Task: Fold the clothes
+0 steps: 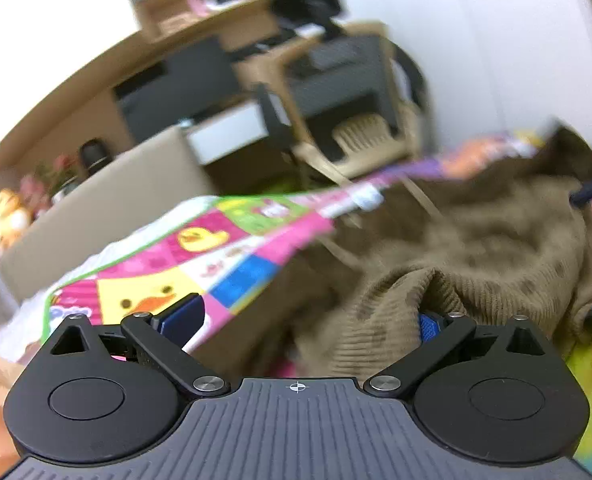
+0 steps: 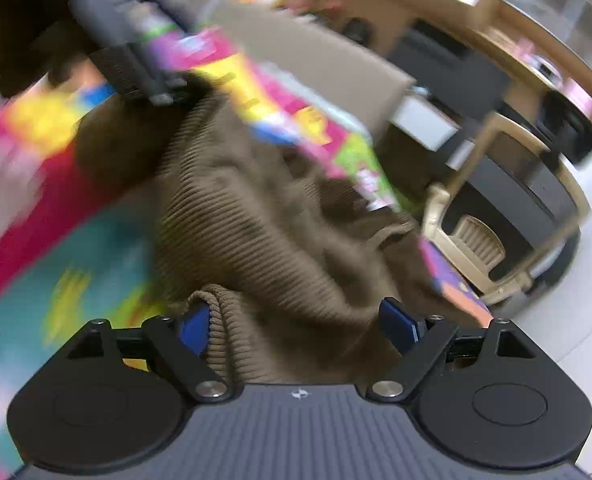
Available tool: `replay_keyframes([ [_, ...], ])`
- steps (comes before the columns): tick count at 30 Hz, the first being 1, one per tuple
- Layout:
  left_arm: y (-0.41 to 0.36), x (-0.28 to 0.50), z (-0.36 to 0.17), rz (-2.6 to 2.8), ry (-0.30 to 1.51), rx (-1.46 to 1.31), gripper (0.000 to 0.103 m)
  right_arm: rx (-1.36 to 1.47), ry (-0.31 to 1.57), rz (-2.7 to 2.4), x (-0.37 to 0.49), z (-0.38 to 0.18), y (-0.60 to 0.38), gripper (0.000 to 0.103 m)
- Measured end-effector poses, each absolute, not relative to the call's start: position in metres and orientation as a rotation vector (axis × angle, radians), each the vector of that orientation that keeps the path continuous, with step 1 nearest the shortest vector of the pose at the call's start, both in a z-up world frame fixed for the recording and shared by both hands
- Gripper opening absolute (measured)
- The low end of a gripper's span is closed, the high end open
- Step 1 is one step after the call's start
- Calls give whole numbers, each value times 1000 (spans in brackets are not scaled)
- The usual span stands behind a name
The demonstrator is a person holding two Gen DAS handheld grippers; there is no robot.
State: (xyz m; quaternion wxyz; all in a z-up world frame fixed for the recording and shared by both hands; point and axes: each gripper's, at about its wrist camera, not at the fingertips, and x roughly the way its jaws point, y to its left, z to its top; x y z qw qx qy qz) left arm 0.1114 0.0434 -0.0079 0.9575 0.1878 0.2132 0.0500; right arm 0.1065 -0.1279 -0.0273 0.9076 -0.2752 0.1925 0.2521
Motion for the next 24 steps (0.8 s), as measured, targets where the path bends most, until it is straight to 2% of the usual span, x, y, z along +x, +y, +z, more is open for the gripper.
replay_keyframes([
  [4, 72, 107, 9, 169, 400, 335, 103, -245, 438, 341, 183, 8, -153, 86],
  [8, 100, 104, 9, 280, 425, 357, 102, -125, 491, 274, 222, 19, -184, 86],
  [11, 115, 91, 12, 284, 454, 301, 102, -102, 464, 222, 214, 26, -212, 86],
  [14, 110, 69, 13, 37, 482, 179, 102, -127, 453, 193, 202, 26, -234, 86],
  [16, 84, 58, -2, -115, 508, 226, 102, -149, 457, 224, 182, 22, -240, 86],
  [20, 38, 51, -44, -135, 519, 519, 102, -232, 424, 341, 130, 9, -231, 86],
  [21, 37, 51, -49, -136, 525, 530, 102, -275, 391, 359, 116, 5, -224, 83],
  [23, 45, 53, -47, -154, 541, 449, 102, -381, 335, 388, 95, -6, -204, 69],
  [24, 53, 53, -42, -154, 551, 367, 102, -423, 321, 401, 90, -12, -193, 68],
])
